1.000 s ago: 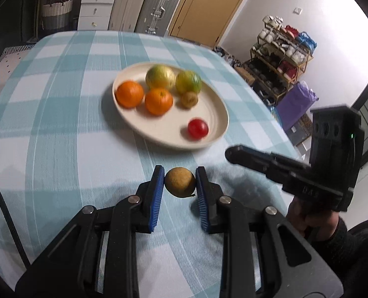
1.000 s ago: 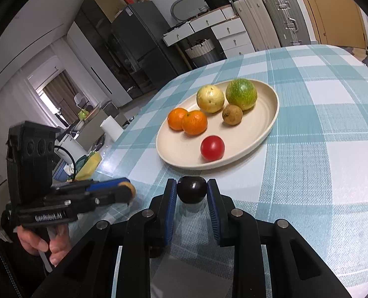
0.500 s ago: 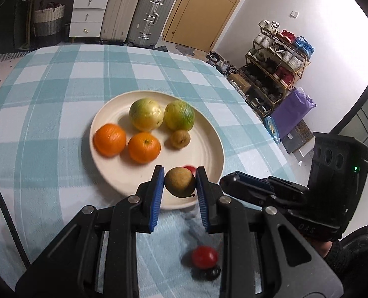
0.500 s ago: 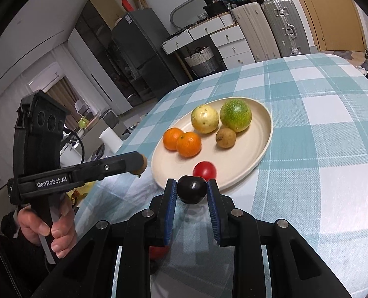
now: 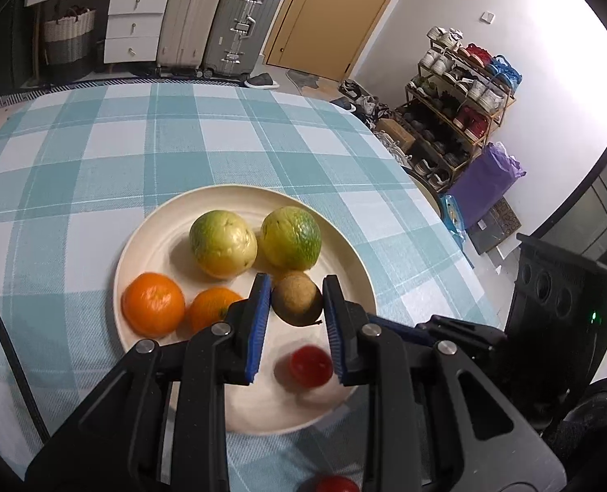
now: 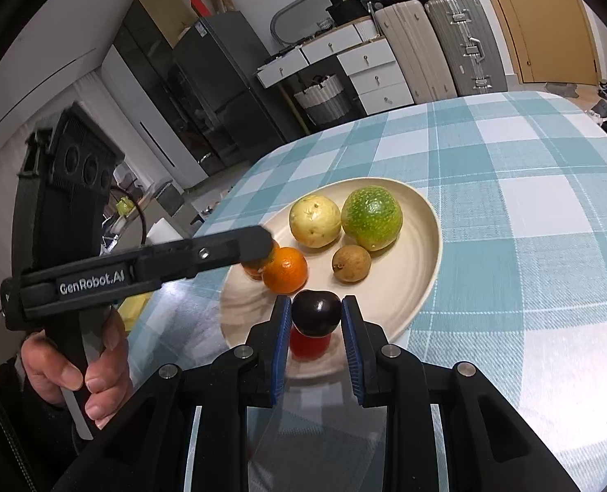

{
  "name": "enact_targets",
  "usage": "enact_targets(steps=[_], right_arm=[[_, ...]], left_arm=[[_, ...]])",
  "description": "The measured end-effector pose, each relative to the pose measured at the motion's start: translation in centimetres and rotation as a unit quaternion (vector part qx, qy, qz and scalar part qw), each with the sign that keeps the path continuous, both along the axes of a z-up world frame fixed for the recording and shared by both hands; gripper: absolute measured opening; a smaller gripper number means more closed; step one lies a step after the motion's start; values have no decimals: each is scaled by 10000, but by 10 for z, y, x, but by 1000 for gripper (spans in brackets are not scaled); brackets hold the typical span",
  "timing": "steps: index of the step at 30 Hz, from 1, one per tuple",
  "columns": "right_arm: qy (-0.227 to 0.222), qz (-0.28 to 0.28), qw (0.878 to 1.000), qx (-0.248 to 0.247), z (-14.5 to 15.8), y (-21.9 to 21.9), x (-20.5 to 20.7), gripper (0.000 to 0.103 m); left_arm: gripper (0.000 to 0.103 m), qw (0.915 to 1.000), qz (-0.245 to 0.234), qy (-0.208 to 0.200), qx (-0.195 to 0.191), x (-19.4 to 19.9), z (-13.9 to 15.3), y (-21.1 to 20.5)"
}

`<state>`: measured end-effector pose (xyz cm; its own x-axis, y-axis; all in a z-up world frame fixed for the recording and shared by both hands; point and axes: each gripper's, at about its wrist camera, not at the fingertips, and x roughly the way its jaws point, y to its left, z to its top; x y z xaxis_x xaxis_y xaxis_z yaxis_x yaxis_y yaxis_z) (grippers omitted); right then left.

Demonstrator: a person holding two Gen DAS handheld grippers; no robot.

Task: Organize fruits
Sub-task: 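Lower both fruits onto the cream plate and open both tools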

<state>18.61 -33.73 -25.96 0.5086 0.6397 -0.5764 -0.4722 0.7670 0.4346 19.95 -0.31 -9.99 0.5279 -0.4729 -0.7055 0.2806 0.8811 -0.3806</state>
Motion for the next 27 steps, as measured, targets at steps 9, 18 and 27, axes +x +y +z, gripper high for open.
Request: enact_targets(steps=[9, 18, 27], right_arm=[[155, -37, 9999, 23, -4, 6, 17, 25], [199, -114, 9997, -128, -7, 6, 22, 30], [-81, -282, 9996, -39, 6, -10, 5, 45]], left_arm=[[23, 9997, -99, 218, 46, 19, -13, -9], [24, 9996, 24, 275, -51, 21, -16, -3], [25, 9998, 110, 163, -30, 2, -1, 4]])
